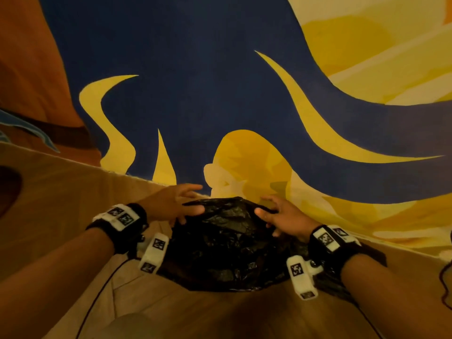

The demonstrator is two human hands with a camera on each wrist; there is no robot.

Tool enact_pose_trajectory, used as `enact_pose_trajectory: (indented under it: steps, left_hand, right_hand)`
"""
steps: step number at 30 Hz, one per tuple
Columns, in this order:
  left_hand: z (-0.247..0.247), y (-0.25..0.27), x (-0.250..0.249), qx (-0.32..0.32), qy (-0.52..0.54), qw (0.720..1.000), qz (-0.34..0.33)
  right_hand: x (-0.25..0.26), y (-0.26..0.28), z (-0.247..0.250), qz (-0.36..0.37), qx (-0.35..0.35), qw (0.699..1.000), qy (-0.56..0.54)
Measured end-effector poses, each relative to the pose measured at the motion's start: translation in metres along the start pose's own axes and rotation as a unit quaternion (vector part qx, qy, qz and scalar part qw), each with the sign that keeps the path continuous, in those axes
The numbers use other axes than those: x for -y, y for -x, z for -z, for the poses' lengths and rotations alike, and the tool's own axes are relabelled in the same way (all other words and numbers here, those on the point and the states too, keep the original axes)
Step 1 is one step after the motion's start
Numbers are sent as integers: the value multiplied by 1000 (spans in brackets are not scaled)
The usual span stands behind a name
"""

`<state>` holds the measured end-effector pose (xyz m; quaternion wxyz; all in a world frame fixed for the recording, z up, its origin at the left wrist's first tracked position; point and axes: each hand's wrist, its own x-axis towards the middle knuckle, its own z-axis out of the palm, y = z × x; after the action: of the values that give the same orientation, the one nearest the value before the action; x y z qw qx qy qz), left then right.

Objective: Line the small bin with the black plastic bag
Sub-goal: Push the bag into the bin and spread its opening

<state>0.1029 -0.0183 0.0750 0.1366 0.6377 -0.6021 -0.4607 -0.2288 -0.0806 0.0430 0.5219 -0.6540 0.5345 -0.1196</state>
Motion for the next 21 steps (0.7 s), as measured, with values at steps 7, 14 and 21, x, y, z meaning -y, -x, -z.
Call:
enact_pose_trajectory:
  steps: [7, 14, 21]
  left_hand:
    - [14, -33, 29, -60, 67, 996, 28]
    - [13, -43, 75, -57, 213, 972, 79]
    - [-30, -35, 104, -4, 31, 985, 169]
  right_hand:
    - [8, -43, -5, 10, -74, 997, -32]
    - [0, -82, -20, -105, -17, 986, -127]
    - [-41, -76, -29, -159, 106, 955, -227]
